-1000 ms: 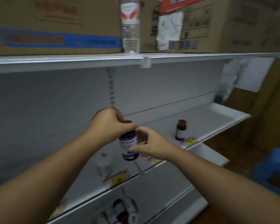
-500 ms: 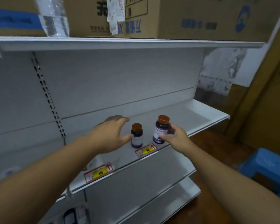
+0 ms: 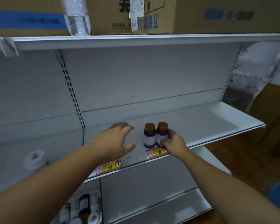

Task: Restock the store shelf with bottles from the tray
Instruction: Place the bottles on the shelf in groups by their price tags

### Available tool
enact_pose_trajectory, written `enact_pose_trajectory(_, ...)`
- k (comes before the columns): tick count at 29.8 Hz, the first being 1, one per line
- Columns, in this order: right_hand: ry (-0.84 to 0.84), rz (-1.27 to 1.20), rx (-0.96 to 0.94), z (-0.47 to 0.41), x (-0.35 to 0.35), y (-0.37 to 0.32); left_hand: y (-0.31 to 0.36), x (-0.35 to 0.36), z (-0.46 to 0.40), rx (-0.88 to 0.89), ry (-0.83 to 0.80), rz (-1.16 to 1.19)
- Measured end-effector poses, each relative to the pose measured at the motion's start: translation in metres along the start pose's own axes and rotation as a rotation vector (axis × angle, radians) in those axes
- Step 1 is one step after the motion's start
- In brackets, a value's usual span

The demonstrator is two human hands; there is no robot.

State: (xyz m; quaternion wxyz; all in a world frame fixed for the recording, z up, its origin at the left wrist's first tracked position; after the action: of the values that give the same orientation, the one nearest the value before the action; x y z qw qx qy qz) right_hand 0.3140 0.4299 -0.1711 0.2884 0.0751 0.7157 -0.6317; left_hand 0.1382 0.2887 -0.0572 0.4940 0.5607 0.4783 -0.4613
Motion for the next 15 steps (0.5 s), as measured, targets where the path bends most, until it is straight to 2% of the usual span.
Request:
enact_pose_trajectory(3, 0.165, 0.234, -0.053, 0.013, -0.019, -0.015, -0.008, -0.003, 0.001, -0.004, 0.015, 0.004)
enact_pose_trajectory(5, 0.235, 0.512, -0.254, 0.033, -0.022, -0.045, -0.018, -0.007, 0.001, -0.001, 0.026, -0.007)
enact_pose_trajectory(8, 0.138, 0.812, -0.549, 0.069, 0.009, -0.080, -0.037, -0.014, 0.003, 0.029, 0.056, -0.069)
enact_pose_trajectory(12, -0.017, 0.979, -0.800, 0.111, 0.070, -0.114, -0.071, -0.012, 0.017, 0.024, 0.072, -0.120)
enact_pose_trajectory(15, -0.139, 1.000, -0.927, 0.135, 0.128, -0.131, -0.098, -0.002, 0.037, 0.011, 0.054, -0.076)
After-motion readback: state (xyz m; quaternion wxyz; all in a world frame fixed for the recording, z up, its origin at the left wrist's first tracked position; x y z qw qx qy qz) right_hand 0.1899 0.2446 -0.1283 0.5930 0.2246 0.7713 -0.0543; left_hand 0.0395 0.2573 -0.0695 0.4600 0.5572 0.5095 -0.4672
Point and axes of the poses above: each hand's wrist, its own z-axis away from the middle knuckle, its own x-axis out of the palm, y = z × x, the point moved 10 cm from there along -z, towards the middle knuckle, and after that the axes turned 1 degree about -y, right-handed, at the moved point
